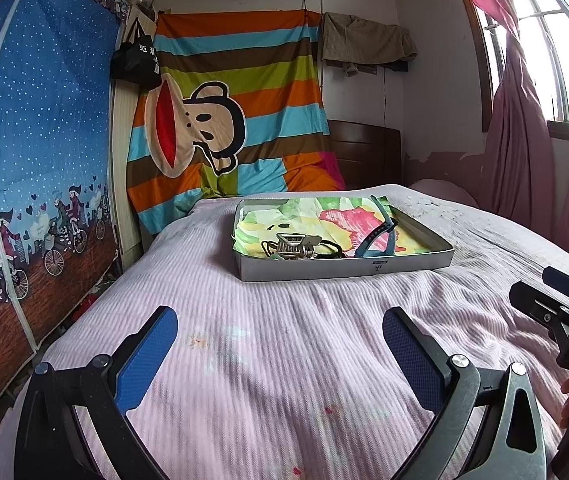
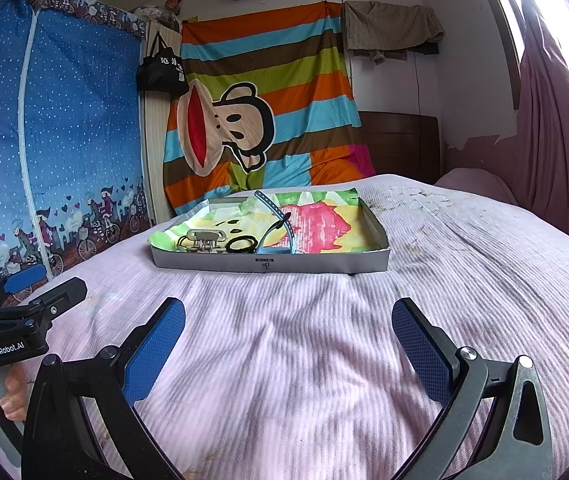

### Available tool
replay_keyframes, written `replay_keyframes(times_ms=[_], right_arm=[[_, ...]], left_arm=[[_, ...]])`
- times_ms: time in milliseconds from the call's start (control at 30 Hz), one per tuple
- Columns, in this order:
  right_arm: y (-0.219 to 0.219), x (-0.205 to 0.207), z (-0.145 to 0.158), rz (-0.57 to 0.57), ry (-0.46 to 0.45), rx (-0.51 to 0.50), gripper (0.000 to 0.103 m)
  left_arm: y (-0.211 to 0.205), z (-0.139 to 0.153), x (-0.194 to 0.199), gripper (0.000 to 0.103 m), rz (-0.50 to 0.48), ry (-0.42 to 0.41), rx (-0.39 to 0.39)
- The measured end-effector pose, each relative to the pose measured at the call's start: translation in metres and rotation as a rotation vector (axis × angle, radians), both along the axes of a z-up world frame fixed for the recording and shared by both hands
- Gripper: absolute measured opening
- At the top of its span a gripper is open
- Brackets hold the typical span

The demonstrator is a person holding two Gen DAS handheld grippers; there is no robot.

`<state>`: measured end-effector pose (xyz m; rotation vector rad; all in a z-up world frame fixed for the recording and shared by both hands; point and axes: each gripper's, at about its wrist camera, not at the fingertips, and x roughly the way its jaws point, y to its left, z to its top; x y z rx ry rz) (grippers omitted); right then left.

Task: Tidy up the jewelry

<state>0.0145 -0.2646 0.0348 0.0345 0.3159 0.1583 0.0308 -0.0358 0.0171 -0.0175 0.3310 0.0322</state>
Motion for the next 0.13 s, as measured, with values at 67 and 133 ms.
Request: replay_keyframes(times_ms=[67,133], right_arm=[[0.0,0.0,0.0001,0.0,0.001,0.0,0.102],[0.0002,-0.0001,-0.0001,-0.001,0.001,0.0,0.102]], left_arm=[[-0.004,-0.0003,-0.0003,0.103,-0.001,-0.001,0.002],[-0.003,-0.0001,-0.0001,0.103,0.0,0.0,0.001]])
